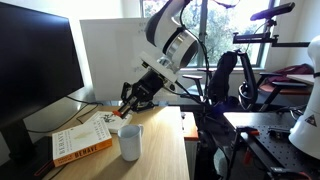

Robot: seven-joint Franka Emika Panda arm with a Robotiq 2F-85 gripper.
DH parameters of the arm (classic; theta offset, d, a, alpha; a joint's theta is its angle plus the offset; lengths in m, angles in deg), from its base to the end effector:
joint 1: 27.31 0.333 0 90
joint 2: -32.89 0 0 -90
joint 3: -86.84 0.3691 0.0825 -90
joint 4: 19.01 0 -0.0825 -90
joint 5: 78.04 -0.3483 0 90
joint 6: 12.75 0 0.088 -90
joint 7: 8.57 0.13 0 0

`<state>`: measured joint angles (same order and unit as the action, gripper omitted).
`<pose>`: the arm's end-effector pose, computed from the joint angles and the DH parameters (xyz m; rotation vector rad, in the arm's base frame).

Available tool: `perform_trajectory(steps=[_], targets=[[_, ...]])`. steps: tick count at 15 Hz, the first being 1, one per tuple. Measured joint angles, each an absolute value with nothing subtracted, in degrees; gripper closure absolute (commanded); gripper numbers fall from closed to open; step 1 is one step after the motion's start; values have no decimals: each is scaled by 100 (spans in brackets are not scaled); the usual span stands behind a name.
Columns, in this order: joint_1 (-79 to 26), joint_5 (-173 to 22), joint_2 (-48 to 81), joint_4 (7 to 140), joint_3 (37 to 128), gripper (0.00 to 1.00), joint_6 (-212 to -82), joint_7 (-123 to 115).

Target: Put the sharpie in the mug

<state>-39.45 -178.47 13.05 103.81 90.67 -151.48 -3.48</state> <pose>0.5736 -0.0659 0.3045 -1.3550 1.6123 0.0329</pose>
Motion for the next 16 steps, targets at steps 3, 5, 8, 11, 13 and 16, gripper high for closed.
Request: perform_trajectory(steps=[3, 5, 8, 11, 13, 16], targets=[[-3887, -18622, 966, 10386, 8727, 96, -14551, -496], [-3837, -18924, 725, 10392, 8579, 96, -14402, -493], [-3773, -19369, 480, 10396, 8435, 96, -14202, -500], [-3726, -19793, 413, 10421, 8321, 96, -14125, -528], [-3723, -20047, 409, 10491, 8258, 96, -14038, -605], [-3723, -20434, 377, 10630, 8181, 54, -13877, -747]])
